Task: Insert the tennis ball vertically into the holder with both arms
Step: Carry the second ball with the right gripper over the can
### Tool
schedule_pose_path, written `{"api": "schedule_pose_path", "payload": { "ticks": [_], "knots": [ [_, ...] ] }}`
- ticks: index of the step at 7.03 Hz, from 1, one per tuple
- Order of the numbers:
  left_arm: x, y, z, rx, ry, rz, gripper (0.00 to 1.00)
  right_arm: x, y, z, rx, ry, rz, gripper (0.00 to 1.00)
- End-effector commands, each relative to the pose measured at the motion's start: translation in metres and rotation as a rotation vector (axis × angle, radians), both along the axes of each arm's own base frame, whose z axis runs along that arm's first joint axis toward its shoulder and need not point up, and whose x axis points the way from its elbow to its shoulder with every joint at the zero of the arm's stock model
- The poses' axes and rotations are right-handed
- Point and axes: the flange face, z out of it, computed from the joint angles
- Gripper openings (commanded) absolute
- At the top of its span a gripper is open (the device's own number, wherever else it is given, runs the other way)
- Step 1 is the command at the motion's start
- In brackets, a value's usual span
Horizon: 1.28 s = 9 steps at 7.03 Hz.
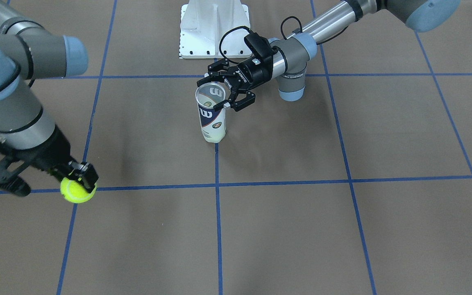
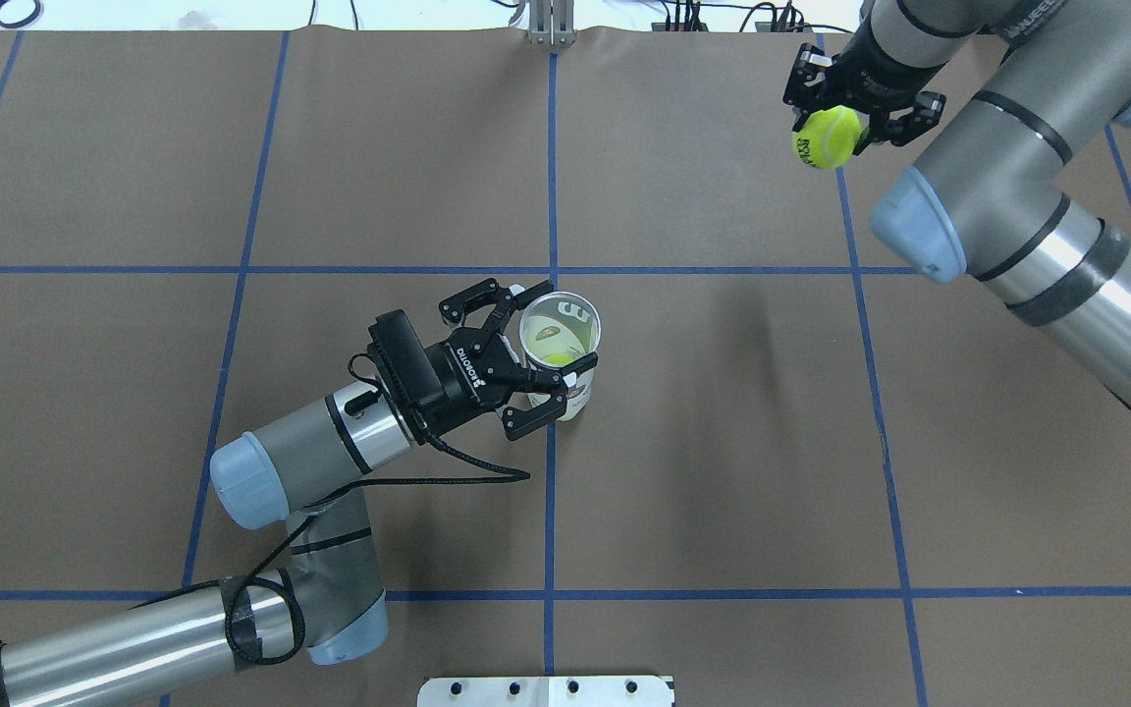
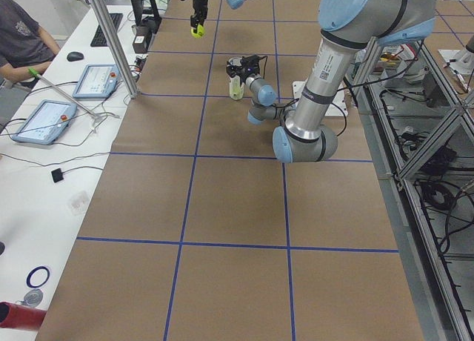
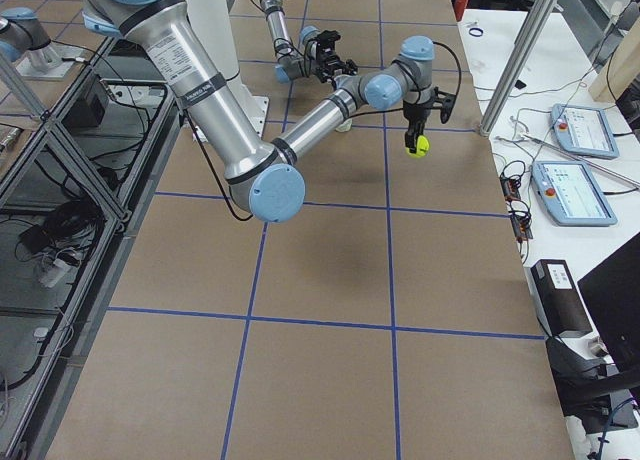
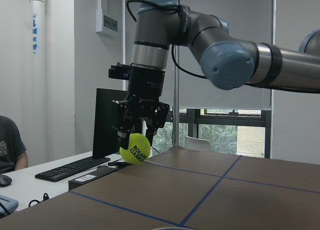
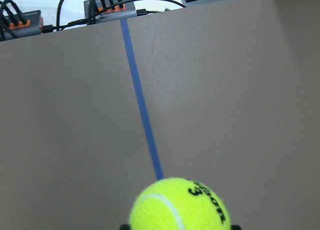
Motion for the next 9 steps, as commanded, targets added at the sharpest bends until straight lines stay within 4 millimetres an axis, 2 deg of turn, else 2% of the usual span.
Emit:
{"api": "schedule_pose_path", "payload": {
  "ticks": [1, 2, 4, 5, 6, 9],
  "knots": [
    [0.0, 0.0, -0.001, 0.0, 0.001, 0.0, 0.87, -0.034, 0.079, -0.086, -0.096, -0.149, 0.041, 0.0],
    [0.0, 0.0, -0.003, 0.001, 0.004, 0.0, 0.87, -0.052, 0.094, -0.126, -0.116, -0.188, 0.036, 0.0],
    [0.0, 0.0, -0.003, 0.0, 0.004, -0.001, 0.87, -0.088, 0.131, -0.171, -0.121, -0.244, -0.005, 0.0],
    [0.001, 0.0, -0.003, 0.0, 0.003, 0.0, 0.87, -0.1, 0.142, -0.182, -0.118, -0.253, -0.017, 0.0],
    [0.001, 0.0, -0.005, 0.001, 0.005, 0.0, 0.87, -0.109, 0.15, -0.181, -0.105, -0.244, -0.018, 0.0],
    [0.001, 0.0, -0.006, 0.0, 0.008, 0.001, 0.87, -0.119, 0.161, -0.177, -0.109, -0.239, -0.039, 0.0]
  ]
}}
